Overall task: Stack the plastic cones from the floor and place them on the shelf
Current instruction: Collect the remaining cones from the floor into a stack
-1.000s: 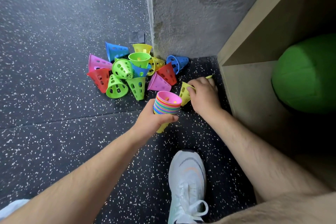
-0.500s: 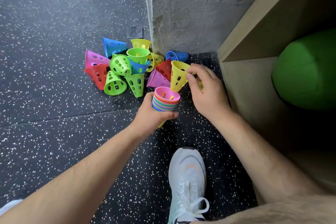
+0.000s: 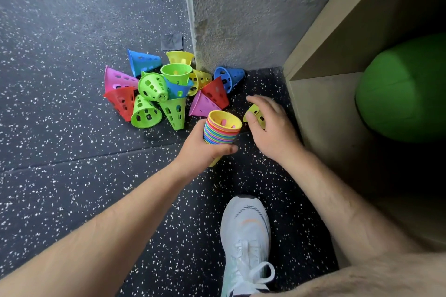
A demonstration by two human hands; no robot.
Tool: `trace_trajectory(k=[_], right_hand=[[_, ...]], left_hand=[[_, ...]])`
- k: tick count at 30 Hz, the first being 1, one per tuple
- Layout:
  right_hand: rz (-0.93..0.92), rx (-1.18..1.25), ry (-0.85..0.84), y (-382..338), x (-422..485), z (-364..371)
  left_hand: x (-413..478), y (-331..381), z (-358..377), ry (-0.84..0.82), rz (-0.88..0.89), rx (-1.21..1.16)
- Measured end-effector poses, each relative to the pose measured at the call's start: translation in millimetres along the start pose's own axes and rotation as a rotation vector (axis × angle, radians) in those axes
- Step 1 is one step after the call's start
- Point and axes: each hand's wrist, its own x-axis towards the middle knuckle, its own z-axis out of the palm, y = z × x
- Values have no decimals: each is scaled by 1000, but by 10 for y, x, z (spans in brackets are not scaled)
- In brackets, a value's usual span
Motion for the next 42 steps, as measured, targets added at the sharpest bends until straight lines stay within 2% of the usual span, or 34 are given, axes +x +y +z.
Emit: trace_trajectory(k=[2,4,11,13,18,21,23,25,29,31,33,36,39,42], right_hand=[[22,-183,-72,176,76,7],[83,-243,-165,301,124,23],[72,-168,-181,405,123,46],[65,-153,-130,393,119,19],[-18,46,159,211,166,-130],[29,227,176,-33,182,-164],[-29,289,130,-179,161,-138],[-61,313,0,-284,116,-71],[42,342,-393,-487,23,70],[74,377,-433,-554,42,107],[24,296,-369,-566,131,148],[-190,50,-283,-528,339,287],[-342,-228,-308,-502,533,491],[-374,-436,-339,-526,631,670]], left_hand=[[2,23,43,-21,-2,10],[9,50,87,-38,-8,13],[34,78,187,-76,-34,12],[14,66,183,-67,-46,8],[-38,8,109,-32,-70,-24],[-73,-28,49,6,-78,-42],[-95,-39,18,39,-74,-62],[-122,-29,-13,64,-51,-76],[-180,-75,-113,102,-45,-99],[-241,-141,-191,128,-66,-97],[-311,-195,-275,151,-85,-100],[-385,-227,-384,185,-101,-109],[-411,-247,-499,228,-116,-100],[-443,-241,-594,263,-120,-81]])
